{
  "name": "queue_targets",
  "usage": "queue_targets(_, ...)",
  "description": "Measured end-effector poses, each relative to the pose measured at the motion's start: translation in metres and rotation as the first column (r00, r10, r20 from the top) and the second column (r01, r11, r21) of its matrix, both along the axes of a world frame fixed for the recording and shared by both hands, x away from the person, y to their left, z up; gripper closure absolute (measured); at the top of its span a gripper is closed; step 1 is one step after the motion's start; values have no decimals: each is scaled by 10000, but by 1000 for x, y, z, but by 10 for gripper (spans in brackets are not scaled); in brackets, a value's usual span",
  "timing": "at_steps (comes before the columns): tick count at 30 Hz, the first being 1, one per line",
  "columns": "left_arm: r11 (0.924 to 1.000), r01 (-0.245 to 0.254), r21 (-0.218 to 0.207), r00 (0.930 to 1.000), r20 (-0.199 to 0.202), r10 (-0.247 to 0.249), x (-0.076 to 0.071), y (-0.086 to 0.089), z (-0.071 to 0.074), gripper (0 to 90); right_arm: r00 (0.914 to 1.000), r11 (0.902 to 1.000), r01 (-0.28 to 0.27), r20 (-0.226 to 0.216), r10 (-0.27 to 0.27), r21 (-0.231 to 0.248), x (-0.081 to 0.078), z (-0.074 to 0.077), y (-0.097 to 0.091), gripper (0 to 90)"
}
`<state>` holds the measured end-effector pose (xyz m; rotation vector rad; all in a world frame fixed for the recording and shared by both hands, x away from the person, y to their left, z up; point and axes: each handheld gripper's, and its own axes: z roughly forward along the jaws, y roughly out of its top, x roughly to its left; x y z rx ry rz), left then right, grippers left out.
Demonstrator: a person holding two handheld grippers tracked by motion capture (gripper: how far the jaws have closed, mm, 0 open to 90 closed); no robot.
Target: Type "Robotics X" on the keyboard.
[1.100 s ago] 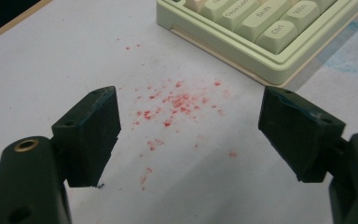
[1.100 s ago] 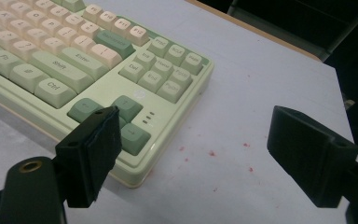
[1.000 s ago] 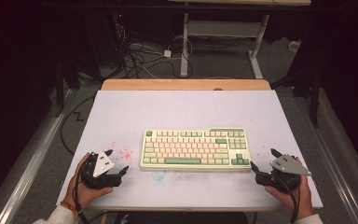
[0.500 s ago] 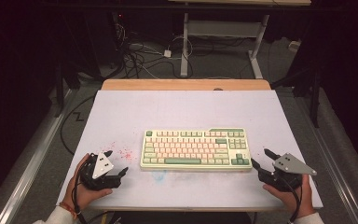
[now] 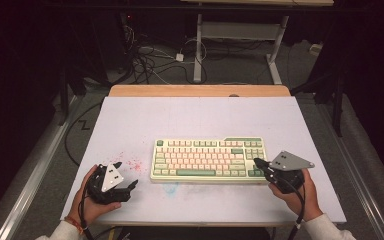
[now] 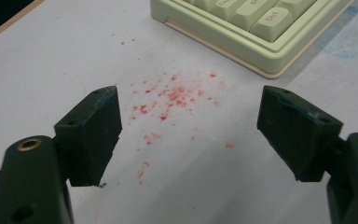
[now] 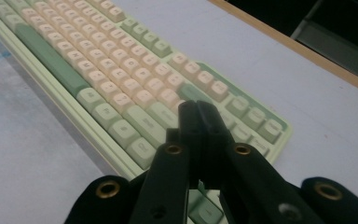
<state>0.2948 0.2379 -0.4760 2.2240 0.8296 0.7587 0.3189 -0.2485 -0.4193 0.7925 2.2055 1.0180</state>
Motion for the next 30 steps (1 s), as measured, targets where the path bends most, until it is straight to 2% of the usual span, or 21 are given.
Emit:
queue_targets(7,10000,58,5,10000,-18,-58,0,-1,0,209,9981,9987,-408,-483,394,-293,16,-5,23,900)
queue_targets(15,10000,87,-34,9999,-59,-88,-1,0,-1,209,9925,9941,-724,-1038,639,-804,30,-20,41,900)
queue_targets(22,9999,105,7,9999,-115,-105,0,-1,-1,209,9895,9929,-682,-1333,550,-972,33,-32,43,900)
queue_targets(26,9999,135,-20,9998,-146,-135,0,-2,-1,210,9898,9934,-608,-1342,474,-970,35,-35,41,900)
queue_targets(29,9995,72,-324,9996,-285,-81,1,-2,-1,212,9897,9940,-598,-1350,470,-921,35,-36,41,900)
queue_targets(30,9990,-25,-449,9987,-502,2,0,-2,-1,238,9882,9937,-581,-1468,436,-956,35,-38,41,900)
